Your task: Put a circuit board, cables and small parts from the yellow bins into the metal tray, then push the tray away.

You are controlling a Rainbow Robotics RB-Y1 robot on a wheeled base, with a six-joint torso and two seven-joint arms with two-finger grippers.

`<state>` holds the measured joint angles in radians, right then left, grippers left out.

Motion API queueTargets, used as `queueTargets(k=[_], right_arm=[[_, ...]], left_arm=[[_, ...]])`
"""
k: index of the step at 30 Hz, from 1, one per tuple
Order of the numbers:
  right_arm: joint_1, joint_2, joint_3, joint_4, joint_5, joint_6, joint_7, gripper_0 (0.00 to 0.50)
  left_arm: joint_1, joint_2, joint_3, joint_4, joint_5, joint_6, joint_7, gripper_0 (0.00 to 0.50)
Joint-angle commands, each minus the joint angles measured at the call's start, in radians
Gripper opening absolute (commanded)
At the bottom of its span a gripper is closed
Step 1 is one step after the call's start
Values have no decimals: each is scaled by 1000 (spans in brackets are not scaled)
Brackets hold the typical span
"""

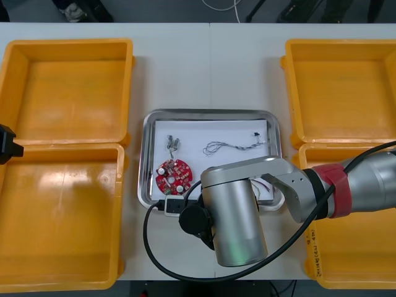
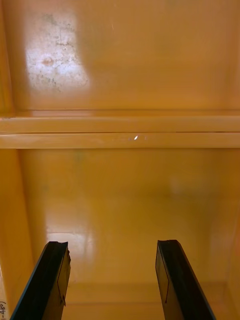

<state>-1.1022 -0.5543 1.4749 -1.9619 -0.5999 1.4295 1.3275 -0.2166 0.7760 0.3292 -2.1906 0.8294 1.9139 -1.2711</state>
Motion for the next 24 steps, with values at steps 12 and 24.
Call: queueTargets(k=[12, 24], right_arm=[[-10, 14, 10, -2, 68, -9, 18, 0], [-10, 11, -24, 44, 78, -41, 41, 0]], left_arm=[[13, 43, 30, -29, -10, 6, -85, 500], [13, 43, 30, -29, -10, 6, -85, 500]])
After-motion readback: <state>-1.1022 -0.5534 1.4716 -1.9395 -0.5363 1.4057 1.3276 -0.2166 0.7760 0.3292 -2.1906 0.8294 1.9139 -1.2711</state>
